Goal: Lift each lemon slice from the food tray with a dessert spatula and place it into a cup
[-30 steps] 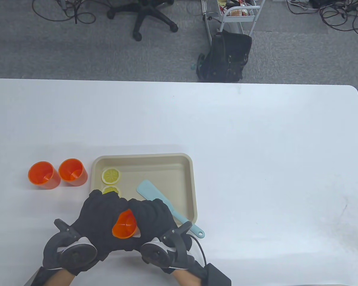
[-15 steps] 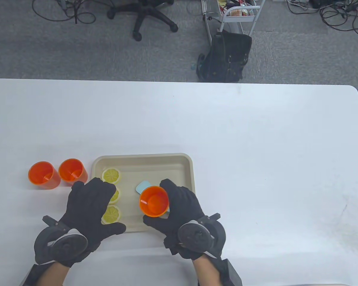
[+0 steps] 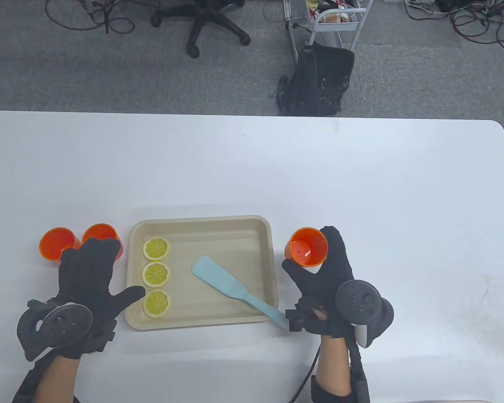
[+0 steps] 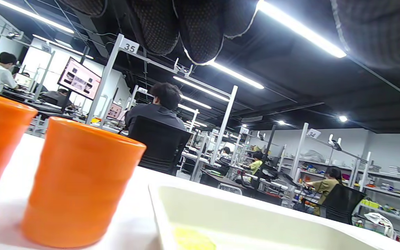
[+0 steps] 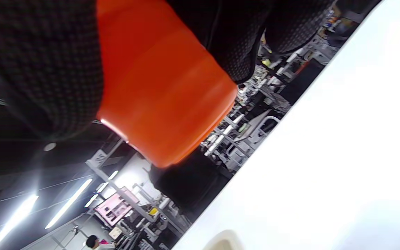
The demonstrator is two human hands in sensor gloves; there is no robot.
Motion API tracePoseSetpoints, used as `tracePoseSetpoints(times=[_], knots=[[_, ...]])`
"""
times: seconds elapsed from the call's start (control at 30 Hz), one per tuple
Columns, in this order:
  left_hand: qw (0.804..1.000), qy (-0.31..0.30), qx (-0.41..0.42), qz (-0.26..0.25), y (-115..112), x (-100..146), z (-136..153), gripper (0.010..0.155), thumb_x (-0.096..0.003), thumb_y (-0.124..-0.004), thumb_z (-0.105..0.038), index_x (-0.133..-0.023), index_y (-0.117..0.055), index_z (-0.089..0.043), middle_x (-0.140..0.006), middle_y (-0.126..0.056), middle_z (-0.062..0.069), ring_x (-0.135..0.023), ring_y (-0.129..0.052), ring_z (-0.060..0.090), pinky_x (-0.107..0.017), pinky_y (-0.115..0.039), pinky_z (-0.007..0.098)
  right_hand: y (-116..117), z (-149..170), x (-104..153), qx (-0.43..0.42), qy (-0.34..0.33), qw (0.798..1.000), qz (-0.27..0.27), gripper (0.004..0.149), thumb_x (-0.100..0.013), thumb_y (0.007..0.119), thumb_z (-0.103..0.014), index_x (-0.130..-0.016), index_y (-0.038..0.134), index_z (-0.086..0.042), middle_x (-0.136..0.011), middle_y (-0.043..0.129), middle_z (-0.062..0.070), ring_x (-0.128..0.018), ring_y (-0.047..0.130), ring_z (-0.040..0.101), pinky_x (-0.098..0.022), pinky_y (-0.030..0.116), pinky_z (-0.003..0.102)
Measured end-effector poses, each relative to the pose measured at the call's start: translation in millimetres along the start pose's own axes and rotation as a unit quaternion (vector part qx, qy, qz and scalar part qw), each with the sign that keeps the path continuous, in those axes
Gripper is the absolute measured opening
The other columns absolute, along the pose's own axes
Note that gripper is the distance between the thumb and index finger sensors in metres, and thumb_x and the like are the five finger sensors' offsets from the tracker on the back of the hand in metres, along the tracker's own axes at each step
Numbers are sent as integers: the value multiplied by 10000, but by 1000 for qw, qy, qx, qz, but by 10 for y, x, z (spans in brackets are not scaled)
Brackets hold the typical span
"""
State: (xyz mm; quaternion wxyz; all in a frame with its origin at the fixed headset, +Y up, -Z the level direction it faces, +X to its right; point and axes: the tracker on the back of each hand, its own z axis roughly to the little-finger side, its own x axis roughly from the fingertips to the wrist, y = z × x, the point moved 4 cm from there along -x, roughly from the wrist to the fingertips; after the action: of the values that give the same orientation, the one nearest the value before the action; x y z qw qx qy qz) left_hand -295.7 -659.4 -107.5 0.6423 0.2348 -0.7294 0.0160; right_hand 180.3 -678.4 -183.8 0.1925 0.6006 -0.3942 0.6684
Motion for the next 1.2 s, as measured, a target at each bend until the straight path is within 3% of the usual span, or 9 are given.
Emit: tracePoseSetpoints(times=[0.2, 0.27, 0.4, 0.6, 1.03, 1.2], knots=[[1000, 15, -9, 3, -8, -5, 81, 1037, -405, -793, -761, -1197, -389, -227, -1214, -577, 101, -1152, -548, 469, -803, -377, 774, 246, 304, -117, 52, 55, 997, -26, 1036, -326, 1059, -504, -1102, 414, -265, -1095, 645, 6, -972, 798, 312, -760, 592, 615], [1000, 19, -11, 3, -14, -7, 105, 1033, -412, -789, -760, -1198, -386, -224, -1216, -574, 101, -1152, -547, 471, -801, -376, 776, 332, 373, -158, 35, 71, 995, -61, 1035, -347, 1063, -487, -1104, 394, -265, -1105, 622, 13, -986, 775, 324, -767, 572, 620], [1000, 23, -10, 5, -20, -8, 132, 1034, -412, -788, -761, -1198, -386, -223, -1216, -573, 101, -1151, -547, 472, -801, -375, 776, 412, 484, -199, 47, 104, 990, -79, 1034, -351, 1068, -473, -1101, 383, -277, -1109, 612, 9, -989, 756, 327, -769, 563, 615], [1000, 22, -9, 5, -21, -5, 132, 1028, -417, -786, -760, -1198, -386, -225, -1217, -570, 101, -1151, -544, 474, -801, -374, 776, 373, 567, -212, 52, 121, 990, -53, 1032, -333, 1069, -473, -1097, 400, -290, -1105, 629, 2, -981, 768, 326, -760, 580, 612], [1000, 25, -12, 9, -26, -5, 141, 1033, -409, -788, -762, -1197, -391, -226, -1216, -573, 102, -1150, -547, 473, -799, -375, 778, 662, 644, -248, 143, 139, 978, -67, 1021, -339, 1046, -479, -1092, 381, -294, -1107, 619, 42, -980, 812, 324, -753, 634, 561], [999, 27, -15, 12, -32, -9, 145, 1028, -415, -787, -761, -1198, -392, -225, -1216, -574, 103, -1150, -547, 475, -798, -375, 778, 699, 653, -252, 133, 139, 978, -82, 1012, -372, 1007, -473, -1112, 345, -281, -1121, 594, 76, -977, 831, 316, -750, 644, 550]])
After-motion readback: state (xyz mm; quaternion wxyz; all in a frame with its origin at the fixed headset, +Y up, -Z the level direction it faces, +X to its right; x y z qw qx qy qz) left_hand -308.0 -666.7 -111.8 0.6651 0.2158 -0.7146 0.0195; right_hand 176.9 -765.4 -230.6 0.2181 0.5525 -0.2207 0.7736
